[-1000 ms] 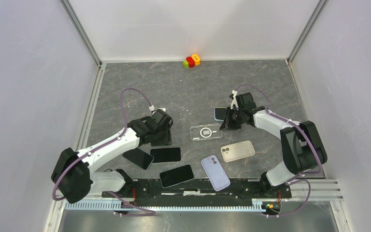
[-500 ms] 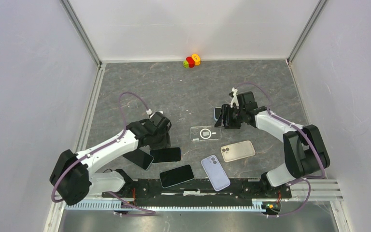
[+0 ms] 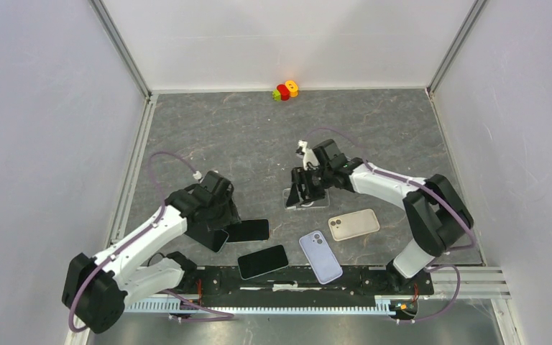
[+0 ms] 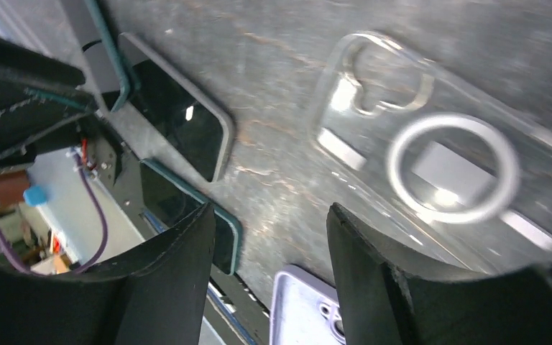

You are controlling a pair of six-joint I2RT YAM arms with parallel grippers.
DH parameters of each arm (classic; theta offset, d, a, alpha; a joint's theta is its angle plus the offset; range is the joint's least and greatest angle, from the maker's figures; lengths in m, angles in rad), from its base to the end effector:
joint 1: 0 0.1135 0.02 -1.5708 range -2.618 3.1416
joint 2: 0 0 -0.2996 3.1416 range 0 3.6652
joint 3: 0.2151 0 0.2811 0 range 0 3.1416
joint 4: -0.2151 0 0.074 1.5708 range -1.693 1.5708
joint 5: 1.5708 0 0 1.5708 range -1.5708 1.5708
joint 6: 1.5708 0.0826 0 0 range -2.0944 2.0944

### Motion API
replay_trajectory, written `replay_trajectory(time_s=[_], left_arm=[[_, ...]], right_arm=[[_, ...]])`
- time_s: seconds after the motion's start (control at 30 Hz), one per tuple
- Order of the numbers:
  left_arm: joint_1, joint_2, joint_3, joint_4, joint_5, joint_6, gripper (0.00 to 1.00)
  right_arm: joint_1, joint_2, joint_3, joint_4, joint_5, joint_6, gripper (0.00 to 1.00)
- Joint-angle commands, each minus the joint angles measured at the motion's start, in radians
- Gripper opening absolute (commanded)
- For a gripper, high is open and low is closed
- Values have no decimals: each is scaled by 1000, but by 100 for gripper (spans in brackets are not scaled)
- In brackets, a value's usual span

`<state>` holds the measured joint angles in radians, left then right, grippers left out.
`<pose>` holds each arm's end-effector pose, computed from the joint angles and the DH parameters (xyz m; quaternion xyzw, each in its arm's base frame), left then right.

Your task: Put the phone into the phone case

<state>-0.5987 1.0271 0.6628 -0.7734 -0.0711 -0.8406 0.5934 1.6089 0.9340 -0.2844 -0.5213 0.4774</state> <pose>0.1756 -0.1127 0.1862 -0.1253 0.9680 -0.1154 0.1844 0.2812 0.2393 0.1689 -0.1308 0.9154 0.3597 0.1248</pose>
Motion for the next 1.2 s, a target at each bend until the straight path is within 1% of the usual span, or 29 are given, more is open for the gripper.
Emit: replay_trajectory(time_s=[0.0, 0.1, 0.23, 0.43, 0.53, 0.63, 0.73, 0.77, 0.83, 0.9, 1.07, 1.17], left_arm=[[111, -71, -37, -67, 50, -80, 60], [221, -100, -54, -95, 109, -95, 61], [319, -85, -34, -174, 86, -115, 58], [396, -50, -31, -259, -9, -158, 51], [446, -70, -59, -257, -16, -179, 50], [483, -111, -76, -256, -32, -222, 50], [521, -155, -73, -286, -89, -268, 50], [530, -163, -64, -312, -120, -282, 49], [545, -173, -47, -352, -170, -302, 44], [555, -164, -34, -362, -179, -302, 37], [572, -71, -20, -365, -153, -304, 16], [584, -4, -28, -349, -125, -302, 3]], right_arm=[[67, 76, 100, 55, -104, 2, 63], [117, 153, 181, 68, -152, -8, 63], [182, 275, 313, 77, -197, -8, 61], [268, 451, 500, 109, -264, 37, 58], [303, 521, 581, 133, -293, 64, 57], [330, 583, 621, 194, -326, 108, 57], [347, 633, 644, 249, -351, 149, 56], [350, 649, 651, 262, -358, 159, 55], [354, 671, 672, 276, -364, 183, 54], [357, 694, 696, 324, -373, 213, 54], [363, 763, 790, 334, -374, 255, 53], [367, 796, 819, 317, -370, 271, 51]])
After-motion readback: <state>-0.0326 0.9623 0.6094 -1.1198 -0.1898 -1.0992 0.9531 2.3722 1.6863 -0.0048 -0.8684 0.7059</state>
